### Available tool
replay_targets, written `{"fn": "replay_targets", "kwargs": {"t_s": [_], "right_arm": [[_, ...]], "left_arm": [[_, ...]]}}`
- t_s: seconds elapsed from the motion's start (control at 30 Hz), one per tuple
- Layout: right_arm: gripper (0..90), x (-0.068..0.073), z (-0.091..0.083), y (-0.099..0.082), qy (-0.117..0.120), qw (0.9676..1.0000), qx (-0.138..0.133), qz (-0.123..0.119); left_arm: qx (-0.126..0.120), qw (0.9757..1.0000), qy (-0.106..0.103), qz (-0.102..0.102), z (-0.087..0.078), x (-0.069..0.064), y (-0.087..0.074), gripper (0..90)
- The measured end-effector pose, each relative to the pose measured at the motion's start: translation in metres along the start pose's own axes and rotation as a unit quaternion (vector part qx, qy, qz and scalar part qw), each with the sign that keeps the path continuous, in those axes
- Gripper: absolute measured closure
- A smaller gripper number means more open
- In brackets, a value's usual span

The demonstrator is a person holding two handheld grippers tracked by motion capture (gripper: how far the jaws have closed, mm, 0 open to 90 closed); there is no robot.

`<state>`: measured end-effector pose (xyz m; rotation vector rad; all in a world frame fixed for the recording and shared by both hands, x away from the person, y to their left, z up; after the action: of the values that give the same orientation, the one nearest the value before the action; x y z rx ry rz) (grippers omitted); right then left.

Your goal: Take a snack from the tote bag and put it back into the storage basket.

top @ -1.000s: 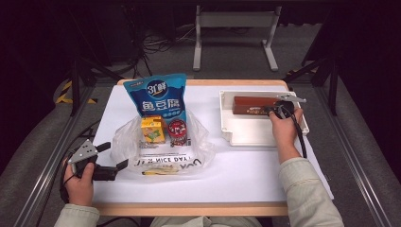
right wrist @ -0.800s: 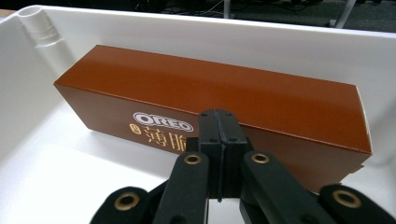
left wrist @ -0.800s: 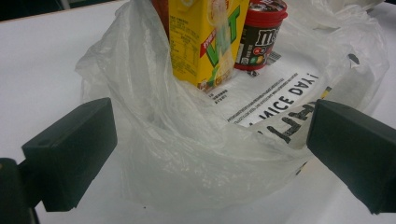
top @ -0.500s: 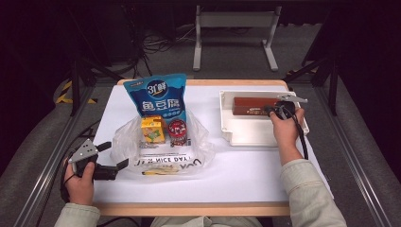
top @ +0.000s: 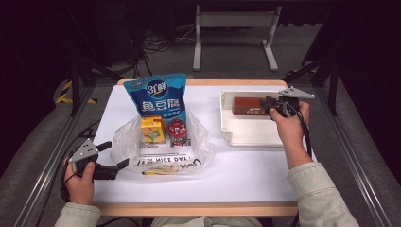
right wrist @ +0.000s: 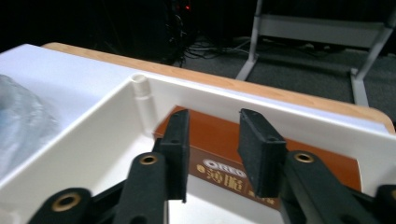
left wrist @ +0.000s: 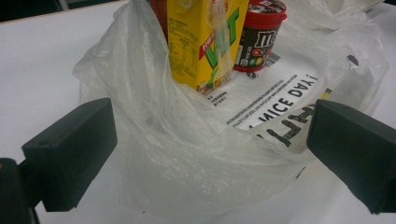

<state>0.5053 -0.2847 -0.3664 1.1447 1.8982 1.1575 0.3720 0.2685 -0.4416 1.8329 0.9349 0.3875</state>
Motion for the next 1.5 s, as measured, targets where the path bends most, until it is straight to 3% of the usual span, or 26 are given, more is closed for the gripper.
{"fn": "replay_targets", "kwargs": {"t_s": [0.27, 0.3, 0.33, 0.37, 0.5, 0.63, 0.77, 0.9, 1.1, 1.33, 1.5], "right_arm": [[52.6, 0.017, -0.011, 0.019, 0.029, 0.9995, -0.011, -0.009], [47.3, 0.024, -0.012, 0.025, 0.043, 0.9989, -0.013, -0.012], [47.3, 0.024, -0.012, 0.025, 0.043, 0.9989, -0.013, -0.012], [43.1, 0.031, -0.012, 0.03, 0.065, 0.9978, -0.006, -0.013], [40.0, 0.041, -0.012, 0.036, 0.08, 0.9966, -0.006, -0.021], [35.4, 0.059, -0.011, 0.05, 0.109, 0.9933, -0.009, -0.037], [33.4, 0.069, -0.008, 0.059, 0.129, 0.9905, -0.008, -0.048], [31.4, 0.081, -0.005, 0.068, 0.152, 0.9863, -0.012, -0.062], [28.1, 0.094, 0.0, 0.079, 0.175, 0.9804, -0.02, -0.087], [27.1, 0.114, 0.011, 0.09, 0.209, 0.9724, -0.017, -0.102], [26.5, 0.125, 0.02, 0.096, 0.226, 0.9686, -0.016, -0.103]], "left_arm": [[0.002, 1.0, -0.001, 0.004, 0.001, -0.001, 0.001, 2.2], [-0.007, 1.0, -0.001, 0.001, 0.001, -0.001, 0.002, 2.3], [-0.007, 1.0, -0.001, 0.001, 0.001, -0.001, 0.002, 2.3], [-0.009, 1.0, -0.002, 0.004, 0.0, -0.002, 0.003, 2.5], [-0.007, 1.0, -0.004, 0.005, 0.001, -0.003, 0.003, 2.4], [-0.006, 1.0, -0.005, 0.005, 0.001, -0.002, 0.003, 2.4], [-0.007, 0.9999, -0.005, 0.007, 0.0, -0.002, 0.003, 2.4], [-0.022, 0.9997, -0.002, 0.009, -0.003, -0.005, 0.005, 2.4], [-0.018, 0.9997, -0.004, 0.014, -0.006, -0.006, 0.005, 2.4], [-0.013, 0.9998, -0.009, 0.013, -0.005, -0.007, 0.004, 2.2], [-0.013, 0.9998, -0.011, 0.011, -0.004, -0.006, 0.004, 2.2]]}}
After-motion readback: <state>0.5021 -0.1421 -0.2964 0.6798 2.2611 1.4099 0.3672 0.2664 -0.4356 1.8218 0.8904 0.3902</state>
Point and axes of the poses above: each handheld gripper's, and its own axes: z roughly forward along the jaws, y roughly out of its top, x roughly to its left, the point moved 4 cm from there along z, roughly forward along the jaws, and after that the axes turned 5 degrees about -z, right-handed, at the moved point
